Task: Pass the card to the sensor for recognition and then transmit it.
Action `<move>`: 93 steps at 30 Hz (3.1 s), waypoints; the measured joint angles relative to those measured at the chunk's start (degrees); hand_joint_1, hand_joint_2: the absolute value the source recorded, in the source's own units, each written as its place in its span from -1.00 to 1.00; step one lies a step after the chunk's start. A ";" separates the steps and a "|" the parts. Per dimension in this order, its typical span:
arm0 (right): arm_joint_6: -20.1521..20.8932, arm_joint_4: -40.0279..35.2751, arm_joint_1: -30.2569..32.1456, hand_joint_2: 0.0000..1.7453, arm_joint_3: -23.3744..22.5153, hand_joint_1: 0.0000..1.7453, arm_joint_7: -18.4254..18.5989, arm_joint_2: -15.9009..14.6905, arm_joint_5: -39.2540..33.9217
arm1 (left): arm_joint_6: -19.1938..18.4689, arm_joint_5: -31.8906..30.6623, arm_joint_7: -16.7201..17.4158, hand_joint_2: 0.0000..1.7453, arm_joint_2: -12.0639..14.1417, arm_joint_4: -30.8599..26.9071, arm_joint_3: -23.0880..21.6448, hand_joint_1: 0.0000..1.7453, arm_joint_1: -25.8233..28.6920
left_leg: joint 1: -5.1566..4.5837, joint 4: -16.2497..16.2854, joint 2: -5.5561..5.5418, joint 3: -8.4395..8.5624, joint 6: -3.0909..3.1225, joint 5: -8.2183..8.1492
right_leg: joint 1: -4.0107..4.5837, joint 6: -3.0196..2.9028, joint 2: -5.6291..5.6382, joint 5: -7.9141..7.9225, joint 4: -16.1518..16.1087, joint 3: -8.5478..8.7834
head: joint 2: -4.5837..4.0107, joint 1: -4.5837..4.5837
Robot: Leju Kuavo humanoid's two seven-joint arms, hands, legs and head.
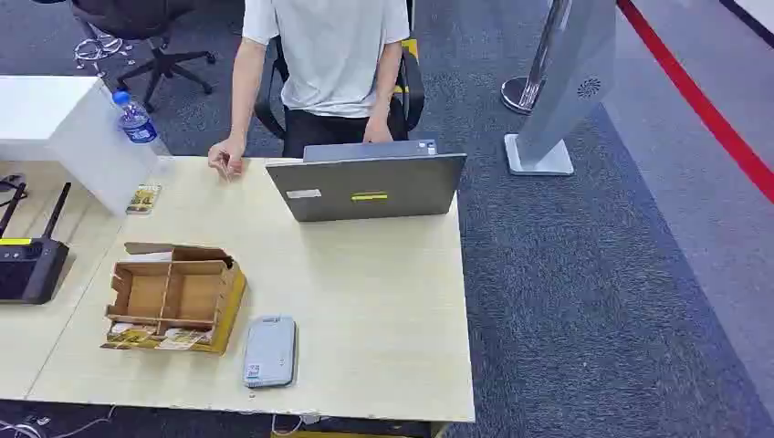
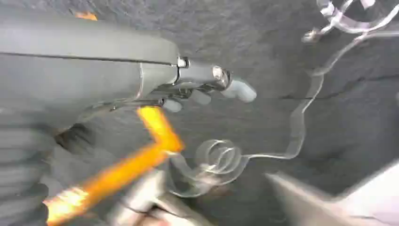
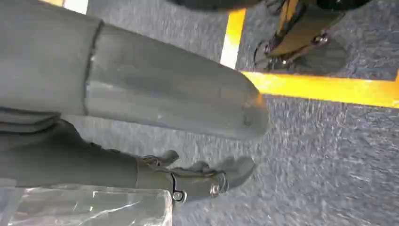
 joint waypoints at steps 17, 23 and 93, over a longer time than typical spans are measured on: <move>-0.80 3.58 -2.03 -1.00 -1.95 -1.00 -3.98 -1.82 11.06 | -1.60 -7.40 -14.67 1.00 14.39 -14.23 -7.92 -1.00 -24.75 | 0.24 0.00 -0.14 -0.08 -0.37 0.47 | 0.21 -0.36 -0.10 0.39 0.09 -0.12 | 0.00 -0.13; -3.10 6.82 -2.52 -1.00 -2.10 -1.00 -3.37 -2.26 12.44 | 6.06 -24.60 -5.82 1.00 5.23 -42.34 -21.26 -1.00 -21.69 | 0.08 0.09 0.07 -0.19 -0.26 0.39 | 0.14 -0.22 0.12 0.45 0.00 -0.28 | 0.00 -0.68; 6.58 -6.69 -0.97 -1.00 -7.87 -1.00 -5.46 2.79 13.25 | 8.35 -67.52 20.37 1.00 23.19 -74.98 -90.27 1.00 -7.48 | 0.02 0.07 0.13 -0.83 -0.05 0.58 | 0.03 -0.06 0.15 0.65 0.03 -0.84 | 0.00 0.02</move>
